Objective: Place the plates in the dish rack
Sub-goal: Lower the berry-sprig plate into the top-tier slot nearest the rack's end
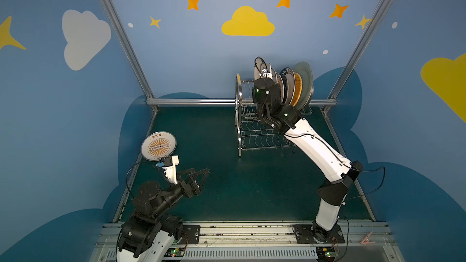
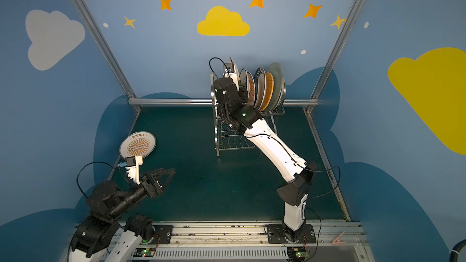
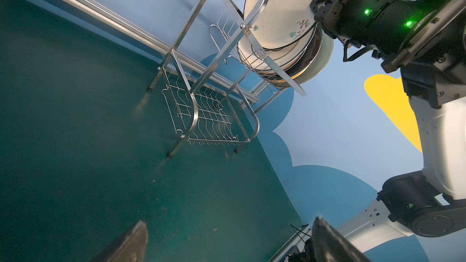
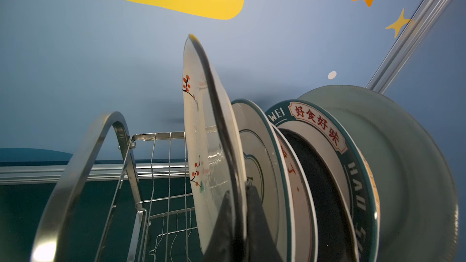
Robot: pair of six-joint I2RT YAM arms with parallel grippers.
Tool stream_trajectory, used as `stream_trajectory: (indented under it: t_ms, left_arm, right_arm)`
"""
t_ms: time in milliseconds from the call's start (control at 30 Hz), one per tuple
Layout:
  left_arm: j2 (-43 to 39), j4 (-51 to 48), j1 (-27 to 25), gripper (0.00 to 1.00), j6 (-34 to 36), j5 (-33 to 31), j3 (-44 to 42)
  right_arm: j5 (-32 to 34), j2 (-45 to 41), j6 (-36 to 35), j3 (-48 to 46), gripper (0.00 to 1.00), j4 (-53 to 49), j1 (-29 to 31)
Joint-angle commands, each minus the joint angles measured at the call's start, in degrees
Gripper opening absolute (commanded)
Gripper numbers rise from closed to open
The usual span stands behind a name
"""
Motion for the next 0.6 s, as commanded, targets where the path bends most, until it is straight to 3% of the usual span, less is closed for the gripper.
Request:
stream_trajectory:
  t_ms: [0, 567]
  left_arm:
    - [-0.82, 0.48, 0.32, 1.00, 0.02, 0.22, -0.48]
    - [-0.90, 0.87, 1.28, 1.00, 0.03, 1.13, -0.67]
  right_arm:
    - [1.04, -1.43, 3.30, 2.42, 0.00, 2.95, -0.55]
    - [-2.51, -1.90, 9.63, 1.23, 0.00, -4.48, -1.15]
